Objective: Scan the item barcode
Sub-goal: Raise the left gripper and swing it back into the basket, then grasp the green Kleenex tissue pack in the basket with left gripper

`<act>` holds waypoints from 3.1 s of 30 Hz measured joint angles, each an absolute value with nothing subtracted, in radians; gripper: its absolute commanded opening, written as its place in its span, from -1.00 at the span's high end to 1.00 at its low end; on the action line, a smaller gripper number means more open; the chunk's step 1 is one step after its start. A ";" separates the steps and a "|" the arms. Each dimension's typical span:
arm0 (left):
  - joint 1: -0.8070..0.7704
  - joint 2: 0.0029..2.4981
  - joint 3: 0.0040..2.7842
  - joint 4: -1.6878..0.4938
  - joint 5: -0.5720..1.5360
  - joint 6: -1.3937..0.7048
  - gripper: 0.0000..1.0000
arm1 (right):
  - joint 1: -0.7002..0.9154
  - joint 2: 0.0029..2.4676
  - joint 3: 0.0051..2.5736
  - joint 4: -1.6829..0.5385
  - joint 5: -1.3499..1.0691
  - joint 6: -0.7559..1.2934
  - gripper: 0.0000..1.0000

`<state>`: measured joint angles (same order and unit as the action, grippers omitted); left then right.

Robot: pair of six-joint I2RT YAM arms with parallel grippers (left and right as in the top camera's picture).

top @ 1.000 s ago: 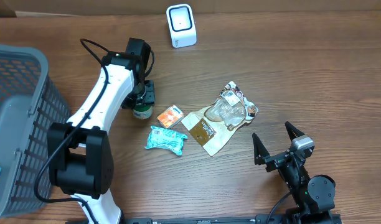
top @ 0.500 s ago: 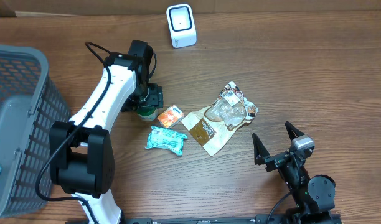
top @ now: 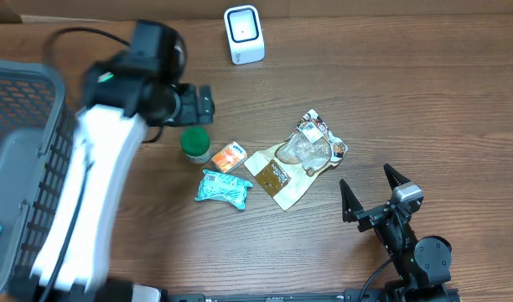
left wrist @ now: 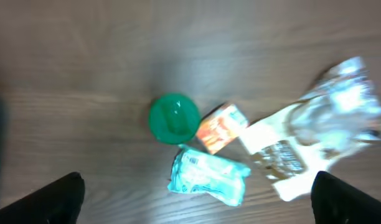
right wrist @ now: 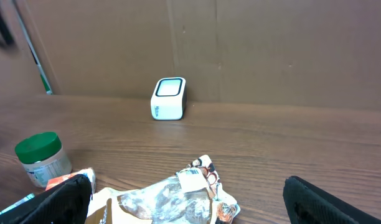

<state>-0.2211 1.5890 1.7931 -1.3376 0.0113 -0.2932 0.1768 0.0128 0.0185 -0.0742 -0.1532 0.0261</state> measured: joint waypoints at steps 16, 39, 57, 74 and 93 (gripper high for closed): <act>0.157 1.391 2.081 -1.576 0.008 -0.262 -1.00 | 0.176 0.013 0.019 -0.074 -0.154 0.026 -0.99; 0.894 1.565 1.951 -1.590 0.077 -0.312 -0.97 | 0.176 0.013 0.019 -0.074 -0.153 0.027 -1.00; 1.012 1.575 1.509 -1.281 -0.017 -0.301 -0.99 | 0.176 0.013 0.019 -0.074 -0.153 0.026 -1.00; 1.017 1.703 1.399 -1.012 -0.118 -0.103 -0.83 | 0.176 0.013 0.019 -0.074 -0.153 0.027 -1.00; 1.017 1.919 1.399 -0.836 -0.295 -0.097 -0.31 | 0.176 0.013 0.019 -0.075 -0.153 0.026 -1.00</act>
<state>1.0168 1.9190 1.3991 -0.8364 -0.2947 -0.0975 0.1764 0.0128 0.0185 -0.0746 -0.1528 0.0261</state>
